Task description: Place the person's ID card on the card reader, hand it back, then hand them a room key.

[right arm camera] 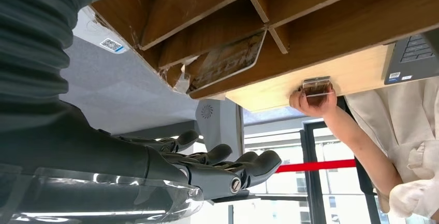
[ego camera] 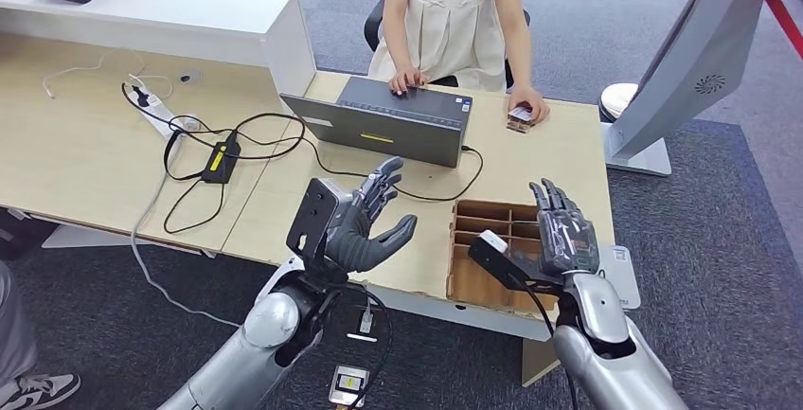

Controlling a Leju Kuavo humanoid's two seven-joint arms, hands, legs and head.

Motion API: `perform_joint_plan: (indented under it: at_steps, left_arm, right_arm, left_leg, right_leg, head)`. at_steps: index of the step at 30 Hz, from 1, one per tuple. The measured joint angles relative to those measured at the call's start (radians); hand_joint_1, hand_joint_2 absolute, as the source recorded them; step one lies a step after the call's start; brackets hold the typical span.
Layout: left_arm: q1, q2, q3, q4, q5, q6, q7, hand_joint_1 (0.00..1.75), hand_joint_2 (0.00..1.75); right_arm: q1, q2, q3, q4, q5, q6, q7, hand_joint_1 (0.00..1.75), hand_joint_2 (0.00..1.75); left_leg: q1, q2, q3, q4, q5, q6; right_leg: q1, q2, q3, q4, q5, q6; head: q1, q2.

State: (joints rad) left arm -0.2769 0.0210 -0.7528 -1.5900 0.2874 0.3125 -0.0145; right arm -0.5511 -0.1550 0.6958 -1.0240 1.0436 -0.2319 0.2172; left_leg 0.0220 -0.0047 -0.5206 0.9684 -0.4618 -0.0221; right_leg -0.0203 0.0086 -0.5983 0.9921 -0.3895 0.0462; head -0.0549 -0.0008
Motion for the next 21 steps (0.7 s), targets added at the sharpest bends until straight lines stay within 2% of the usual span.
perform_joint_plan:
  at_steps: [21]
  left_arm:
    - [0.007,0.001,-0.004,0.0,0.002,-0.01,0.001,0.0,1.75]
  right_arm:
    - [-0.017,0.002,0.0,0.005,-0.019,0.003,0.0,0.0,1.75]
  left_leg:
    - [0.0,0.0,0.0,0.0,0.0,0.0]
  right_leg:
    - [0.0,0.0,0.0,0.0,0.0,0.0]
  head:
    - [0.0,0.0]
